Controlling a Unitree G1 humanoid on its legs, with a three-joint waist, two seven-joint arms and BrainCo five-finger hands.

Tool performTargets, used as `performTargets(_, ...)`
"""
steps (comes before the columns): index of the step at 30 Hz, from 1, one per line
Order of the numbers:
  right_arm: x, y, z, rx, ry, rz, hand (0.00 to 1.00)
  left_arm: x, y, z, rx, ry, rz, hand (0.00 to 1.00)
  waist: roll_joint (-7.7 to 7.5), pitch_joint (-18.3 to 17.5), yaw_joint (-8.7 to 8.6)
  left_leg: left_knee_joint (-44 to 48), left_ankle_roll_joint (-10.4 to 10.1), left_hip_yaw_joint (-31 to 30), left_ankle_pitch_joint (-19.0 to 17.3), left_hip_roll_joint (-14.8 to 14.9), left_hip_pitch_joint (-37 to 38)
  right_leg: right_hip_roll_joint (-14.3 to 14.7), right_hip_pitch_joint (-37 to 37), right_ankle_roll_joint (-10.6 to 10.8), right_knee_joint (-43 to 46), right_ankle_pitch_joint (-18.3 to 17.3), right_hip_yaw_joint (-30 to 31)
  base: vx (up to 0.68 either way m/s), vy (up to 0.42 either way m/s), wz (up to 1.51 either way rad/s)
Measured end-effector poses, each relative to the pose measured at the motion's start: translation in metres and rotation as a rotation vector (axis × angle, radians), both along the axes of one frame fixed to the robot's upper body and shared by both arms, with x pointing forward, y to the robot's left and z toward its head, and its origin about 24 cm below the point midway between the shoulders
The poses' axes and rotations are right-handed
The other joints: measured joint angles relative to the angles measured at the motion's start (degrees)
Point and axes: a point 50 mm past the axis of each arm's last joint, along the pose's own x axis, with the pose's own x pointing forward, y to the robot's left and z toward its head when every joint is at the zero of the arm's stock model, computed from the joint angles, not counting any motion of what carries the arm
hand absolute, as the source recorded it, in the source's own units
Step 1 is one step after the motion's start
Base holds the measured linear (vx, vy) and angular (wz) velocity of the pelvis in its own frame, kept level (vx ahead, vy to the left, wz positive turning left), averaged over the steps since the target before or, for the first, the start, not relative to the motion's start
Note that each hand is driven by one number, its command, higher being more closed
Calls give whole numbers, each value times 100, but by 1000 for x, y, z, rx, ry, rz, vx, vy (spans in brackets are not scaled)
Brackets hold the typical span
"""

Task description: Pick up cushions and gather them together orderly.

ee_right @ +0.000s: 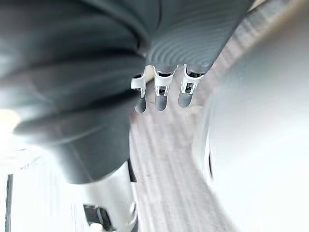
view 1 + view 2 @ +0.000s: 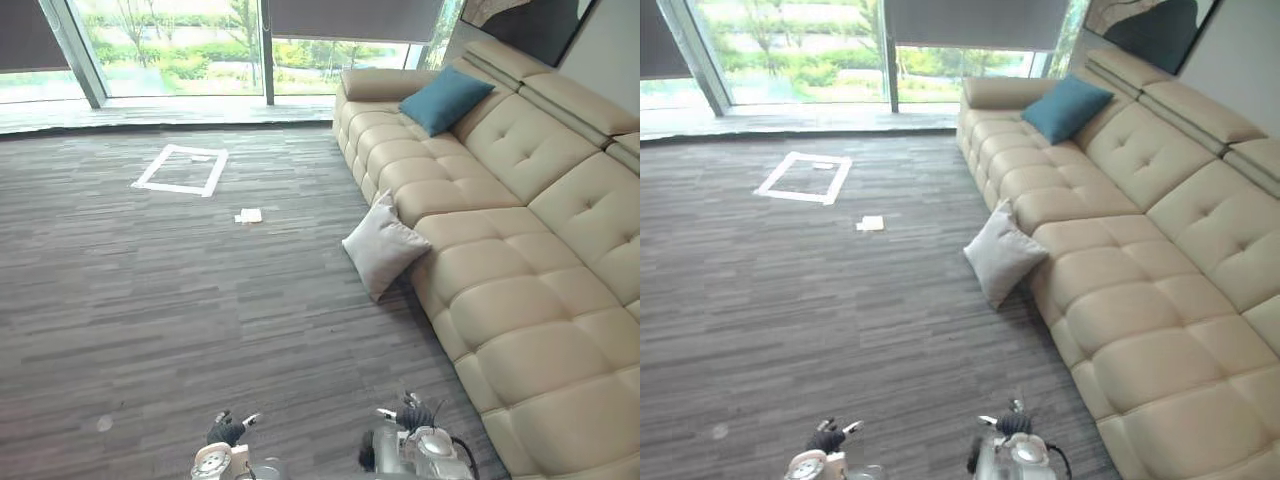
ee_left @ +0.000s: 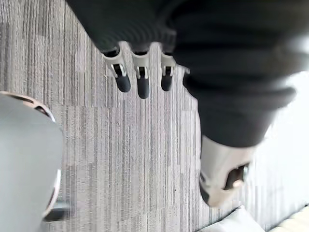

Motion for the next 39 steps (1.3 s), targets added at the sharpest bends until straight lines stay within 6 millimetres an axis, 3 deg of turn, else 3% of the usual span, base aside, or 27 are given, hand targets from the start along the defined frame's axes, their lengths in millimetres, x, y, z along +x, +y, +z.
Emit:
performTargets(1,0,0,0,0,-1,1,0,-1,0,0,1,3,-3,0,3,2,-5,-35,-60,-43,-41,-3,91,67,-2,-35,-207,115,60,702,-84,56)
performTargets(2,0,0,0,-1,0,7,0,-4,-1,-1,1,12,-7,0,-5,-3,-39,-27,-184,-231,-209,-21,335,169,14,-218,-414,442,152,745,-147,74)
performTargets(3,0,-1,0,-7,0,18,0,-6,-2,-2,-4,18,-7,0,-49,-41,-66,95,-280,-509,-319,-45,529,172,-11,-719,-25,705,348,749,-166,71)
performTargets(5,1,-9,1,-35,1,28,0,-7,-12,-4,-31,19,-9,0,215,-103,-70,659,-290,-704,-336,192,359,193,38,-745,291,272,121,620,-185,51)
performTargets(6,2,-14,2,-49,1,33,0,-4,-20,-3,-52,6,-1,0,427,-143,-88,1919,-358,-880,-253,443,-186,318,155,-736,345,-43,7,780,-275,33)
performTargets(7,3,-18,3,-57,2,36,0,-3,-22,-3,-65,-3,26,0,618,-116,-84,3410,-551,-906,302,775,-821,563,438,-791,192,-219,1,779,-266,8)
performTargets(9,3,-16,2,-52,15,32,0,-1,-21,-1,-65,-16,37,0,712,-51,-49,4974,-628,-814,290,1270,-1469,845,1052,-903,-142,-362,51,628,-150,-37)
performTargets(10,0,-11,0,-33,26,23,0,1,-13,1,-39,-27,27,0,558,50,-34,5377,-593,-708,203,1416,-1805,897,1551,-949,-405,-414,93,577,-138,-34)
performTargets(11,0,-10,-1,-29,30,22,0,1,-12,1,-33,-30,25,0,519,55,-37,5390,-563,-700,165,1424,-1920,897,1708,-950,-503,-414,109,518,-133,-24)
performTargets(12,-5,-6,-3,-9,46,5,0,4,-9,3,-25,-44,27,0,346,67,-16,5197,-476,-561,51,1428,-2265,889,2086,-949,-818,-414,235,383,-96,-21)
performTargets(14,-6,-5,-4,-6,52,-2,0,9,-8,6,-20,-70,28,0,329,56,57,4555,-326,-456,-44,1407,-2820,890,2474,-926,-1204,-414,333,452,-52,-33)
performTargets(16,-8,-5,-5,-8,60,-10,0,13,-8,8,-19,-88,29,0,308,81,101,3188,-320,-446,-19,1190,-3094,815,2728,-814,-1347,-473,476,461,73,-35)
performTargets(17,-8,-4,-5,-5,61,-21,0,14,-8,9,-23,-96,37,0,284,97,108,2377,-259,-648,122,923,-3239,715,2882,-705,-1393,-589,601,442,194,-46)
performTargets(18,-8,-1,-5,-2,63,-20,0,14,-9,9,-26,-105,46,0,288,93,135,1651,-381,-910,431,713,-3347,640,2954,-602,-1386,-767,784,363,175,-56)
performTargets(19,-9,0,-6,0,67,-15,0,13,-10,9,-26,-105,48,0,308,74,140,1371,-419,-959,551,687,-3359,626,2962,-531,-1363,-869,882,319,248,-86)
performTargets(20,-12,2,-8,5,83,-5,0,12,-9,9,-31,-104,60,0,324,61,160,1249,-434,-1021,912,719,-3351,597,2994,-434,-1215,-1094,1122,371,321,-106)
performTargets(21,-10,8,-8,17,81,0,0,9,-5,8,-23,-99,66,0,211,-50,179,1498,-318,-927,1181,675,-3351,495,3003,-380,-1131,-1305,1431,463,391,-110)
performTargets(22,-12,9,-8,19,85,1,0,8,-3,9,-19,-100,67,0,211,-121,192,1615,-300,-839,1163,679,-3344,449,3020,-366,-1096,-1348,1549,475,336,-125)
performTargets(24,-21,23,-11,47,103,32,0,7,5,9,5,-89,62,0,-110,-286,286,1752,-80,-221,836,641,-3066,185,2433,-79,232,-1261,1998,459,293,-122)
performTargets(25,-20,23,-11,46,99,34,0,7,6,9,8,-87,60,0,-132,-269,275,1752,-34,-134,785,639,-2968,135,2260,62,649,-1163,1988,386,295,-93)
performTargets(27,-17,19,-9,36,84,32,0,6,9,6,12,-47,53,0,-130,-184,221,1679,89,186,327,603,-2232,-203,1455,268,2650,-532,1633,344,264,-63)
performTargets(29,-15,19,-7,36,64,37,0,3,8,4,13,-26,48,0,-124,-192,156,1466,78,341,163,615,-1718,-391,1234,237,3038,-535,1125,356,189,-33)
performTargets(33,-8,19,-5,28,40,49,0,-5,5,0,4,6,41,0,-48,-175,76,698,-25,870,275,621,-905,-622,706,88,1891,-620,-314,351,102,-44)
performTargets(36,-3,17,-2,13,25,57,0,-5,2,-2,0,20,10,0,33,-120,15,475,-29,1046,273,611,-552,-397,562,-161,636,-346,-770,392,-12,-37)
performTargets(37,-4,17,-3,14,30,58,0,-5,4,-2,3,21,3,0,-26,-120,8,466,-54,994,257,504,-422,-203,685,-416,-120,448,-582,507,-107,-18)
performTargets(38,-5,16,-3,11,31,56,0,-4,3,-2,4,21,-2,0,-46,-100,7,470,-109,950,224,463,-371,-188,739,-740,-184,368,-530,493,-124,-38)
performTargets(39,-3,7,-2,-11,25,51,0,-2,-10,-3,-27,15,-18,0,242,-93,47,534,-189,746,172,638,-244,-27,904,-739,-190,205,-555,305,-87,-30)
